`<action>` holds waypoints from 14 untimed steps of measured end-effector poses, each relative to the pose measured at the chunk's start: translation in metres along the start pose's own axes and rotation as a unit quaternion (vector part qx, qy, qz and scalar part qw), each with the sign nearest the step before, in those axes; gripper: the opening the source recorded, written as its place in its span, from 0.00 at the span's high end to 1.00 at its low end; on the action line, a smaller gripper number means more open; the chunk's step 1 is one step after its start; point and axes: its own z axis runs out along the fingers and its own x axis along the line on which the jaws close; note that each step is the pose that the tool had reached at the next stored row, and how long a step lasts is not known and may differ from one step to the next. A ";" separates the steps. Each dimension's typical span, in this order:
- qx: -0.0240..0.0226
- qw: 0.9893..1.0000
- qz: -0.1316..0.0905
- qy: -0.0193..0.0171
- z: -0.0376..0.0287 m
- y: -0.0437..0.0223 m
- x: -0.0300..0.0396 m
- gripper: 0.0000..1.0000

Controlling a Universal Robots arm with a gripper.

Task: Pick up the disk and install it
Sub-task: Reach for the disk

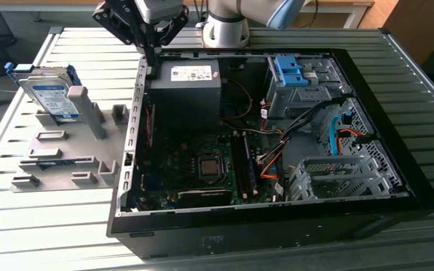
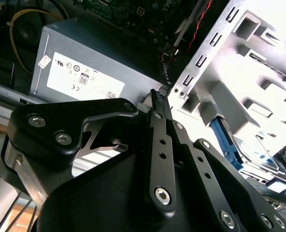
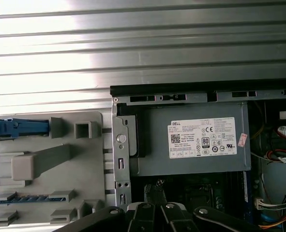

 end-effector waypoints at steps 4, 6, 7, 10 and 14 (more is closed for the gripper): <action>0.000 1.000 0.000 0.000 0.0002 -0.0001 0.0040 0.89; 0.000 1.000 0.000 0.000 0.0003 -0.0002 0.0052 0.89; 0.000 1.000 0.000 0.000 0.0003 -0.0003 0.0058 0.89; 0.000 1.000 0.000 0.001 0.0006 -0.0004 0.0074 0.89; 0.000 1.000 0.000 0.001 0.0008 -0.0005 0.0091 0.89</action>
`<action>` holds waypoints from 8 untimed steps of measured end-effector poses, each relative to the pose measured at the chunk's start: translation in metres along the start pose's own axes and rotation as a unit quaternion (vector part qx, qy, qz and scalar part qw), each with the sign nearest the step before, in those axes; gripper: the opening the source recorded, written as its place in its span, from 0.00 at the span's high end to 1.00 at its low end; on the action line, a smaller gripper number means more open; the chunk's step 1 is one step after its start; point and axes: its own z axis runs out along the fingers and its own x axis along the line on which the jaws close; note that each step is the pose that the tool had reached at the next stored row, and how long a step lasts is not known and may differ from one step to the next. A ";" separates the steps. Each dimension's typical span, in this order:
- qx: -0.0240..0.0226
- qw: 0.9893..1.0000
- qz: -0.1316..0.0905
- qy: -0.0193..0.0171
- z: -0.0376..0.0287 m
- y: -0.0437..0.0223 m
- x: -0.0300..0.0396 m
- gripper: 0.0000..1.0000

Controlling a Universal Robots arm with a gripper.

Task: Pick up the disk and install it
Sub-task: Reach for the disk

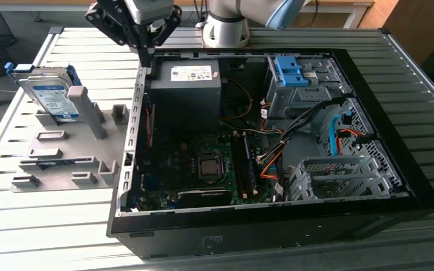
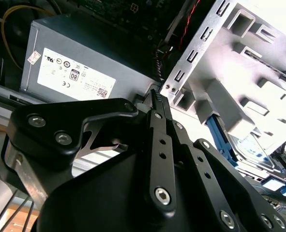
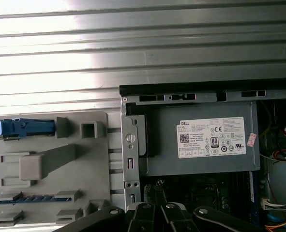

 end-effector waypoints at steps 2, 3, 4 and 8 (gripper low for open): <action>0.000 1.000 0.000 0.000 0.0001 -0.0001 0.0007 0.89; 0.000 1.000 0.000 0.000 0.0001 -0.0001 0.0011 0.89; 0.000 1.000 0.000 0.000 0.0002 -0.0001 0.0015 0.89; 0.000 1.000 0.000 0.001 0.0004 -0.0002 0.0028 0.89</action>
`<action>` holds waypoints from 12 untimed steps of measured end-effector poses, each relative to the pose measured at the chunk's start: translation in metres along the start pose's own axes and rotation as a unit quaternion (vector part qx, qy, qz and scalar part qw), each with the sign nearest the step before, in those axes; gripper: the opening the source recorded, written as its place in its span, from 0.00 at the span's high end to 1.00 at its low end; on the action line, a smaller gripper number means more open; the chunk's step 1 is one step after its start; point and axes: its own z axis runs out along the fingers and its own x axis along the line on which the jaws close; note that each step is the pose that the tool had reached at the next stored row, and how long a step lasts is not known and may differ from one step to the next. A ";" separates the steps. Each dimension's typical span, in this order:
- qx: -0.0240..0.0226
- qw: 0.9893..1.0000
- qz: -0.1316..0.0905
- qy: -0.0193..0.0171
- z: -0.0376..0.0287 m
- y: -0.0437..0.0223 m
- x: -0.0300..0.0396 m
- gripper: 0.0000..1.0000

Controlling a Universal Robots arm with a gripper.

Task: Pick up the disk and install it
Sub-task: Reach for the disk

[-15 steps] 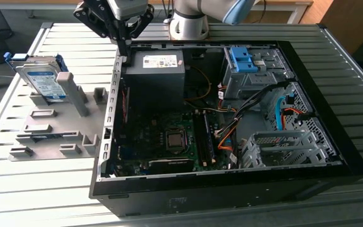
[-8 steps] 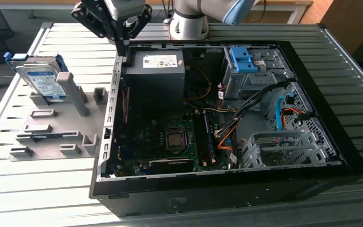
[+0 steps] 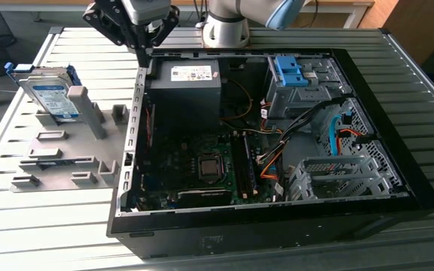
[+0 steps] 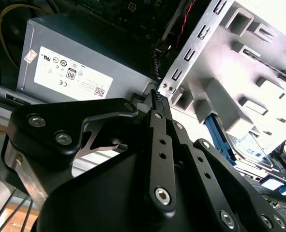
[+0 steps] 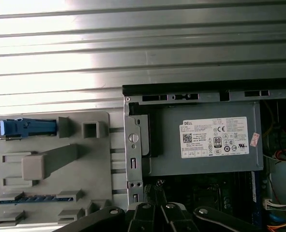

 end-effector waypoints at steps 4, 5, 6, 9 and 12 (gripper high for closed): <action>0.000 1.000 0.000 0.001 0.0002 -0.0001 0.0011 0.89; 0.000 1.000 0.000 0.001 0.0003 -0.0001 0.0015 0.89; 0.000 1.000 0.000 0.001 0.0003 -0.0002 0.0018 0.89; 0.000 1.000 0.000 0.001 0.0005 -0.0002 0.0025 0.89; 0.000 1.000 0.000 0.002 0.0007 -0.0003 0.0035 0.89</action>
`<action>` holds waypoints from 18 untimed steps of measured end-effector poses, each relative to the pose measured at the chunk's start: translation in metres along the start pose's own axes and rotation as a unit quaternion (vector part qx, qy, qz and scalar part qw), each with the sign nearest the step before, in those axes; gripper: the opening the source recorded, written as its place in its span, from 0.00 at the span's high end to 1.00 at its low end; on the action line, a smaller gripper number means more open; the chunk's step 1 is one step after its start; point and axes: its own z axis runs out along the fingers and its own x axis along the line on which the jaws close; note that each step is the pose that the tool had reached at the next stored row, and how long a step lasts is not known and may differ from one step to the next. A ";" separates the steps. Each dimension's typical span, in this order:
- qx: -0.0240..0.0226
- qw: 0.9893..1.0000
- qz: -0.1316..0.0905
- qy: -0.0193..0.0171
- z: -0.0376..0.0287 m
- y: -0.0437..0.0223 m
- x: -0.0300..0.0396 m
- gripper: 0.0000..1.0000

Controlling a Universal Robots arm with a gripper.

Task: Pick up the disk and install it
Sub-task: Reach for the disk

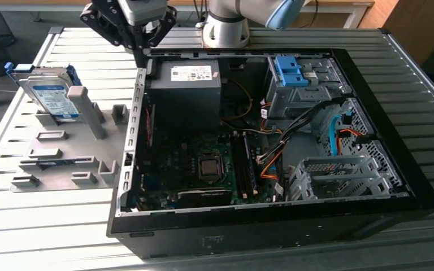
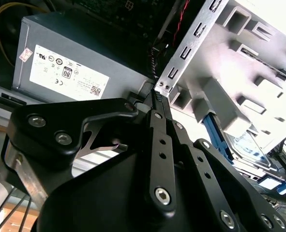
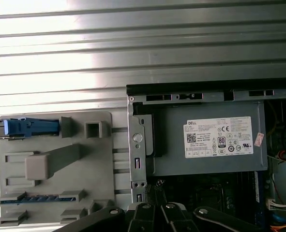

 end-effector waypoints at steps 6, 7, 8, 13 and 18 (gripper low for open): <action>0.000 1.000 0.000 0.001 0.0004 -0.0002 0.0019 0.89; 0.000 1.000 0.000 0.001 0.0005 -0.0002 0.0023 0.89; 0.000 1.000 0.000 0.001 0.0006 -0.0002 0.0026 0.89; 0.000 1.000 0.000 0.002 0.0010 -0.0004 0.0042 0.89; 0.000 1.000 0.000 0.003 0.0013 -0.0005 0.0055 0.89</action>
